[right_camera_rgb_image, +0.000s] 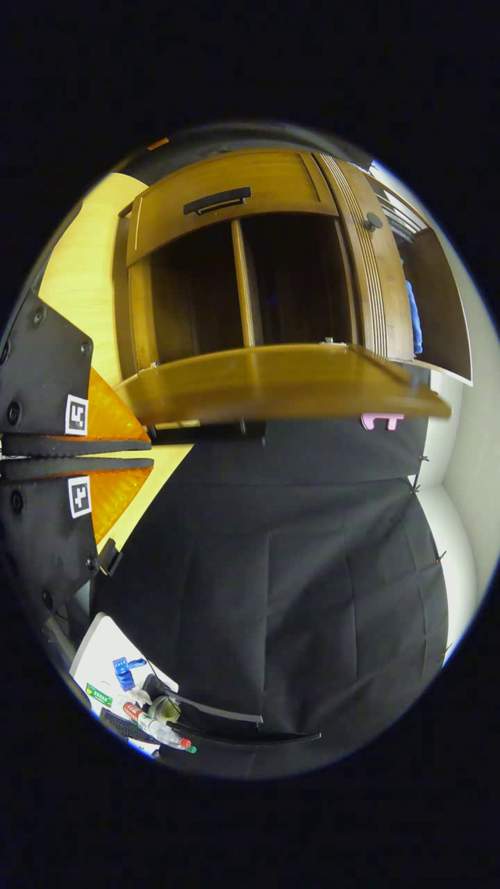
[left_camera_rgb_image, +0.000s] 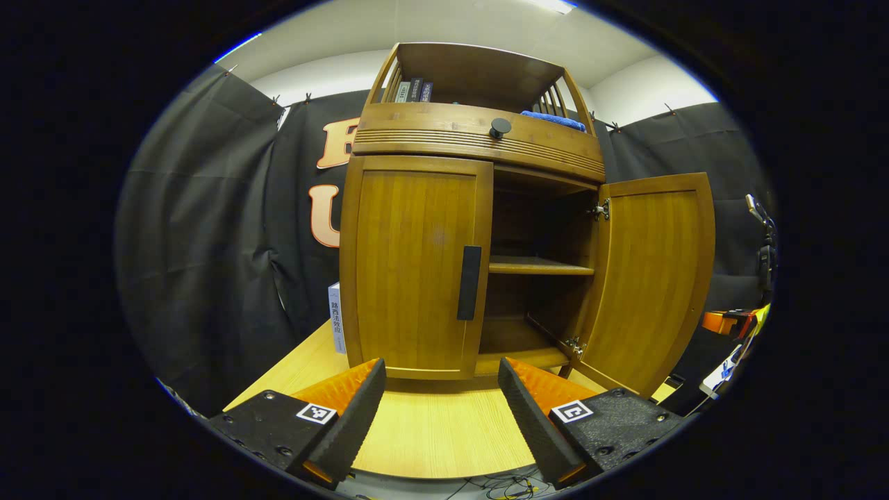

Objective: Open the right door of the double-door shoe cabinet with the right hand, and open the left door with the left hand.

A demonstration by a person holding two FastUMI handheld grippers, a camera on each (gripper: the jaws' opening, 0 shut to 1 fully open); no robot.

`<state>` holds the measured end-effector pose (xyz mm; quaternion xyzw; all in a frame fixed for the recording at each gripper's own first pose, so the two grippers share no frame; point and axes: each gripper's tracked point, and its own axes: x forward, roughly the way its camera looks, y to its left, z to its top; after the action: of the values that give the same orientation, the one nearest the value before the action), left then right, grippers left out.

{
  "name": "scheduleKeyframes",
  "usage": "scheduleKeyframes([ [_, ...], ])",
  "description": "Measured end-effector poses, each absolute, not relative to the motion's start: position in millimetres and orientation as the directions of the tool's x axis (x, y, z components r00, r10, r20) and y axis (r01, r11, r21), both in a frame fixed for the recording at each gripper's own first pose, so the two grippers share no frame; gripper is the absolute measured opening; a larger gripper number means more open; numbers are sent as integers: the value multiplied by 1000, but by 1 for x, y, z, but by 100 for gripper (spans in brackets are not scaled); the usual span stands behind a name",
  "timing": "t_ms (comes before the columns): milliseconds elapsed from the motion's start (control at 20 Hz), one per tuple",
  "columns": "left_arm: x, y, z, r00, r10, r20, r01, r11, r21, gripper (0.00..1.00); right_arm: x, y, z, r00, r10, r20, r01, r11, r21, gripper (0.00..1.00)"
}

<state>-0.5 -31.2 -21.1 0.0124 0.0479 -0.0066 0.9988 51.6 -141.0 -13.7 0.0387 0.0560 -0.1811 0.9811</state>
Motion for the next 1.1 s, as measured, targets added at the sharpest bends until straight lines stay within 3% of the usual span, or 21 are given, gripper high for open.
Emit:
scheduleKeyframes([
  [250, 26, -42, -13, 997, -14, -80, 17, 999, 36, 97, 50, -142, -16, 935, -332, -121, 340, 939, 48, 9],
  [300, 33, -45, -12, 997, -14, -78, 17, 999, 38, 98, 50, -140, -13, 940, -320, -122, 327, 944, 50, 19],
  [550, 61, -58, -13, 997, -30, -74, 33, 999, 32, 97, 52, -143, -11, 946, -304, -110, 311, 949, 48, 17],
  [600, 65, -60, -14, 997, -32, -74, 34, 999, 30, 97, 53, -145, -12, 946, -302, -115, 310, 949, 56, 29],
  [650, 73, -64, -13, 997, -32, -72, 34, 999, 30, 97, 55, -145, -12, 949, -292, -118, 301, 951, 67, 29],
  [700, 80, -67, -10, 997, -35, -67, 37, 999, 31, 97, 56, -147, -13, 949, -290, -124, 300, 951, 73, 19],
  [750, 88, -71, -9, 997, -34, -63, 36, 999, 35, 98, 56, -152, -14, 947, -295, -128, 306, 949, 75, 19],
  [800, 95, -73, -7, 998, -30, -59, 33, 999, 38, 97, 55, -156, -13, 947, -295, -129, 306, 949, 78, 29],
  [850, 103, -75, -7, 998, -28, -59, 30, 999, 36, 98, 58, -158, -13, 946, -298, -131, 309, 948, 79, 24],
  [900, 110, -76, -7, 998, -27, -59, 29, 999, 28, 97, 58, -160, -12, 945, -300, -131, 312, 947, 80, 33],
  [950, 118, -79, -6, 998, -27, -58, 28, 999, 19, 97, 59, -162, -11, 945, -300, -129, 311, 947, 79, 27],
  [1100, 143, -76, -3, 999, -9, -47, 10, 1000, 27, 98, 62, -170, -9, 943, -308, -125, 320, 944, 81, 47],
])
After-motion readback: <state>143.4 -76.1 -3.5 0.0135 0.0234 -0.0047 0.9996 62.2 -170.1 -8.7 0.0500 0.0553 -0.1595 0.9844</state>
